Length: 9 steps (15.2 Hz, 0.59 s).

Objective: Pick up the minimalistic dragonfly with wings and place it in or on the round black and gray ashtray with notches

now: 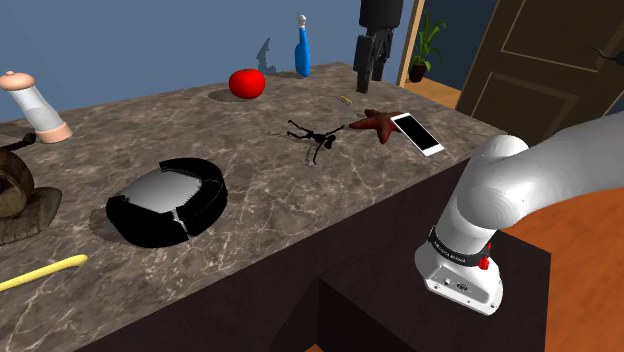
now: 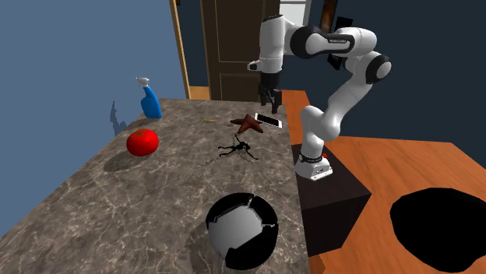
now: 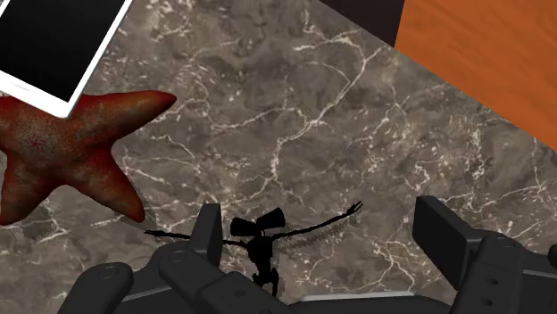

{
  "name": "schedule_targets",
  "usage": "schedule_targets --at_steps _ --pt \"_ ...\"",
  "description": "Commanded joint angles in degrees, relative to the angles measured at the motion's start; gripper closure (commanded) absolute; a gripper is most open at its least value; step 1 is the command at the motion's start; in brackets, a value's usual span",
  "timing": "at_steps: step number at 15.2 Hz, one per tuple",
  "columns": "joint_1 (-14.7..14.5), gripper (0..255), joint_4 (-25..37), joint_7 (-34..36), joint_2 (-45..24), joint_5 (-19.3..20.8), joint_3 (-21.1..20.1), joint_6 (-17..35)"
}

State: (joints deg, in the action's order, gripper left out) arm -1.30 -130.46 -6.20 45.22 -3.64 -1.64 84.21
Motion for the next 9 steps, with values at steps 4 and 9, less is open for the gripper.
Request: schedule_targets --at_steps 4,9 --pt "0.0 0 0.3 -0.4 -6.0 0.1 -0.1 3.9" --pt "0.1 0 2.3 -0.9 -16.6 0.4 -0.3 9.7"
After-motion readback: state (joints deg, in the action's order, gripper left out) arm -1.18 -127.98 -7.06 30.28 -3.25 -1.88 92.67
